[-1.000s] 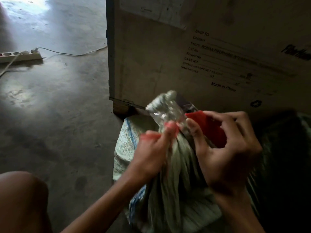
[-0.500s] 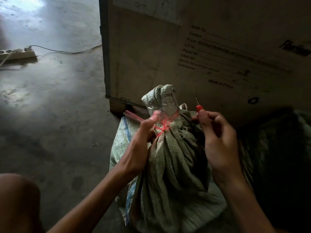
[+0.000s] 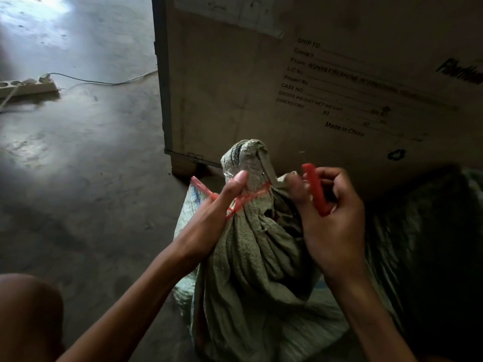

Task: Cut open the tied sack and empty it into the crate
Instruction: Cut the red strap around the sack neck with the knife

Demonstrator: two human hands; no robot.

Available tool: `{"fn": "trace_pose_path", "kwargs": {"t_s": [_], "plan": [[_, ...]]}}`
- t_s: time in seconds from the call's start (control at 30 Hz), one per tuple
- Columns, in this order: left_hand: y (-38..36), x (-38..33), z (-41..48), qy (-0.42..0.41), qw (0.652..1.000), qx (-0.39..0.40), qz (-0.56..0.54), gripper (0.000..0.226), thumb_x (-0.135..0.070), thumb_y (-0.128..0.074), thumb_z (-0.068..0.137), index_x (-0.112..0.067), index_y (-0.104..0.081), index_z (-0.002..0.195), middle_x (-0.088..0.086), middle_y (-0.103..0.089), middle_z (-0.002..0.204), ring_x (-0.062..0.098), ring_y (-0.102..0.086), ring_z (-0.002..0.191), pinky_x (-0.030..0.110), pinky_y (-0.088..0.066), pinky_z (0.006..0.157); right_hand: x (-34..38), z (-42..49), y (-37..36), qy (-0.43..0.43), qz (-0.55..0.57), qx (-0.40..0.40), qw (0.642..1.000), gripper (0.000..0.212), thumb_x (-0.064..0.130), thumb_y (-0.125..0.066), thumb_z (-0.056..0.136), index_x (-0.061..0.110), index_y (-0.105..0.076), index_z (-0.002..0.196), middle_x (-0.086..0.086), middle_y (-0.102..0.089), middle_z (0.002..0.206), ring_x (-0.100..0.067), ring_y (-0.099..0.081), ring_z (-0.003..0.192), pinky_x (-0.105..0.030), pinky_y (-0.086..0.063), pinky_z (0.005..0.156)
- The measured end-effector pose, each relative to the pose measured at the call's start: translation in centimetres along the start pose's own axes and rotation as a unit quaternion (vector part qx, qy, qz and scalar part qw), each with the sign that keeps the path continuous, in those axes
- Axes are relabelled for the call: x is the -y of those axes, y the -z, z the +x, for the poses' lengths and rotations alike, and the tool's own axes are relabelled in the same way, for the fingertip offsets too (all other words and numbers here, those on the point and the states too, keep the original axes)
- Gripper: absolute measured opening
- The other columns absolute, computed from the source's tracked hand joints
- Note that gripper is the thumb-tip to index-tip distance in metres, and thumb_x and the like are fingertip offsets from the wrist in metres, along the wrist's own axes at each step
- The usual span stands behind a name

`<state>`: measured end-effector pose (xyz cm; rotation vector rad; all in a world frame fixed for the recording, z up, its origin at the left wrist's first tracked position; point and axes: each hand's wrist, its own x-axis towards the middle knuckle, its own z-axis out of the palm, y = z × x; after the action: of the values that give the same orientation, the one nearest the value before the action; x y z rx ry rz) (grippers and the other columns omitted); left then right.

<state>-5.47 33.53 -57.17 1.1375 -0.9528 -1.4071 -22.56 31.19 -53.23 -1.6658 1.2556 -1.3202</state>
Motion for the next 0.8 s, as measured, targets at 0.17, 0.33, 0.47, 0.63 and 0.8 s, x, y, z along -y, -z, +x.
{"fn": "trace_pose_path", "kwargs": {"t_s": [0.17, 0.33, 0.47, 0.63, 0.8], "plan": [[0.1, 0.2, 0.2, -0.009, 1.000, -0.008, 0.007, 0.053, -0.069, -0.047, 0.089, -0.029, -0.079, 0.104, 0.013, -0.076, 0.113, 0.033, -0.069, 0.113, 0.054, -0.047, 0.106, -0.5, 1.0, 1.0, -0.043, 0.027, 0.054, 0.997, 0.033, 0.035, -0.077, 0.082, 0.026, -0.071, 0.113, 0.006, -0.075, 0.103, -0.008, -0.074, 0.096, -0.027, -0.060, 0.083], [0.4, 0.7, 0.3, 0.008, 0.932, -0.079, 0.354, 0.117, -0.096, -0.005, 0.073, 0.005, -0.061, 0.096, 0.031, -0.065, 0.085, 0.041, -0.065, 0.080, 0.050, -0.053, 0.085, -1.7, 0.8, 0.6, -0.012, -0.062, 0.076, 0.995, 0.010, 0.025, -0.076, 0.087, 0.021, -0.076, 0.096, 0.005, -0.076, 0.086, -0.010, -0.073, 0.080, -0.026, -0.059, 0.072], [0.1, 1.8, 0.2, -0.069, 0.915, -0.142, 0.372, 0.084, -0.082, -0.006, 0.082, -0.026, -0.054, 0.121, -0.010, -0.061, 0.114, 0.011, -0.055, 0.110, 0.047, -0.044, 0.100, -2.1, 0.5, -0.1, -0.010, -0.071, 0.065, 0.995, 0.004, 0.022, -0.078, 0.087, 0.019, -0.076, 0.090, 0.004, -0.075, 0.082, -0.009, -0.072, 0.077, -0.023, -0.057, 0.070], [0.2, 1.8, 1.1, -0.040, 0.994, -0.097, 0.031, 0.067, -0.069, -0.053, 0.084, -0.011, -0.068, 0.115, 0.010, -0.075, 0.112, 0.027, -0.071, 0.110, 0.055, -0.050, 0.102, -1.8, 0.4, -0.1, -0.055, -0.066, 0.106, 0.991, 0.016, 0.030, -0.076, 0.088, 0.026, -0.073, 0.103, 0.009, -0.074, 0.096, -0.002, -0.071, 0.088, -0.019, -0.058, 0.074], [0.8, 1.5, 1.4, 0.006, 0.986, -0.168, -0.013, 0.052, -0.058, -0.052, 0.095, -0.016, -0.068, 0.121, 0.005, -0.074, 0.118, 0.019, -0.070, 0.110, 0.038, -0.053, 0.095, -1.3, -0.5, -0.5, 0.003, -0.121, 0.084, 0.989, 0.028, 0.039, -0.064, 0.095, 0.030, -0.065, 0.121, 0.009, -0.061, 0.111, -0.004, -0.065, 0.090, -0.013, -0.053, 0.069]]}}
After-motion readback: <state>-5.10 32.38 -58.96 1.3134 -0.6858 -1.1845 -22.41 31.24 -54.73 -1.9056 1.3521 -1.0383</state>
